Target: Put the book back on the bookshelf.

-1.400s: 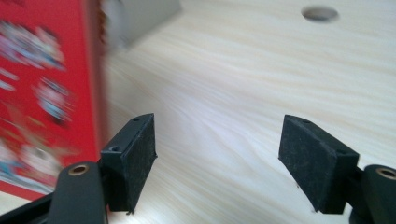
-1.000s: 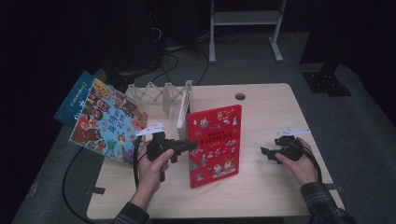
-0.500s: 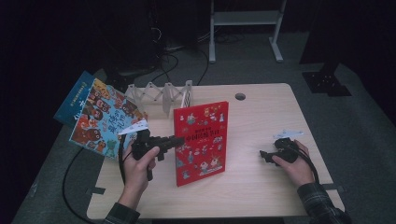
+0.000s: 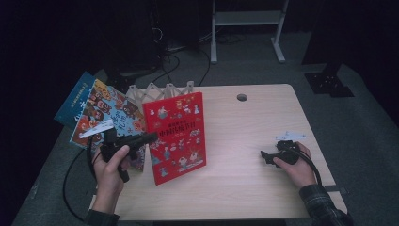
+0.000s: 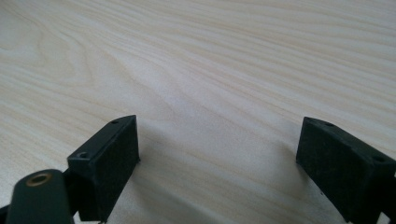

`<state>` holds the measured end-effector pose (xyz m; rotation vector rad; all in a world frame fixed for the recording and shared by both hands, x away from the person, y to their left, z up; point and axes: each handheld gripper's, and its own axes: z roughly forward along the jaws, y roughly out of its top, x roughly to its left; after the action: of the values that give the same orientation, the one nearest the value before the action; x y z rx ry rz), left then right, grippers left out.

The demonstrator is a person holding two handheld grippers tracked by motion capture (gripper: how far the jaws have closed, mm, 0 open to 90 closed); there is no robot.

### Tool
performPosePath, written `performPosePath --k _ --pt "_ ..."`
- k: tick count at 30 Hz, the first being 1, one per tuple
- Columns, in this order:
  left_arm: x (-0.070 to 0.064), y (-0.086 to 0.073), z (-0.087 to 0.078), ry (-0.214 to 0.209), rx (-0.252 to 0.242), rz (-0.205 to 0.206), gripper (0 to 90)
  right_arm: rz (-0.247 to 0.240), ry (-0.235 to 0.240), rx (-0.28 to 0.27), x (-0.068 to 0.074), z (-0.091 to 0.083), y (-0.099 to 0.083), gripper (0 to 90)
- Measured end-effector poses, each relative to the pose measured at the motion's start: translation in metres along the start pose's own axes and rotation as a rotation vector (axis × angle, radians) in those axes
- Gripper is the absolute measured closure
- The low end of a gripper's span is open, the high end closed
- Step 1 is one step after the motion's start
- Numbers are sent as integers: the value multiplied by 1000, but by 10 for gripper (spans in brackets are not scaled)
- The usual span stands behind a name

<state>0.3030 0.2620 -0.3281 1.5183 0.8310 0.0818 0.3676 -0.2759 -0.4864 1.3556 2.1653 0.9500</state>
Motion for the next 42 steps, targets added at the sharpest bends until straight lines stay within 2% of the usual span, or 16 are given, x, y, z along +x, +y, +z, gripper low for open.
performPosePath --k 11,18,20,21,22,25,29,33,36,42 --pt "9 17 -57 102 -94 9 798 2 -2 -3 0 0 0 120" --pt "18 22 -73 205 -118 12 798 2 -3 -4 0 0 0 120" --pt "22 23 -74 235 -123 11 798 2 -3 -4 0 0 0 120" --pt "22 23 -74 235 -123 11 798 2 -3 -4 0 0 0 120" --pt "25 23 -73 264 -134 -1 798 2 -3 -4 0 0 0 120" --pt "30 23 -70 303 -142 -12 798 4 -3 -3 0 0 0 120" --pt "35 25 -62 362 -155 -6 799 3 -2 -3 0 0 0 120" --pt "42 28 -51 385 -165 -13 798 2 -2 -3 0 0 0 120" --pt "46 31 -40 419 -159 -16 798 2 -1 -3 0 0 0 120" --pt "55 38 -24 455 -153 -18 799 1 0 -3 -1 0 0 120"
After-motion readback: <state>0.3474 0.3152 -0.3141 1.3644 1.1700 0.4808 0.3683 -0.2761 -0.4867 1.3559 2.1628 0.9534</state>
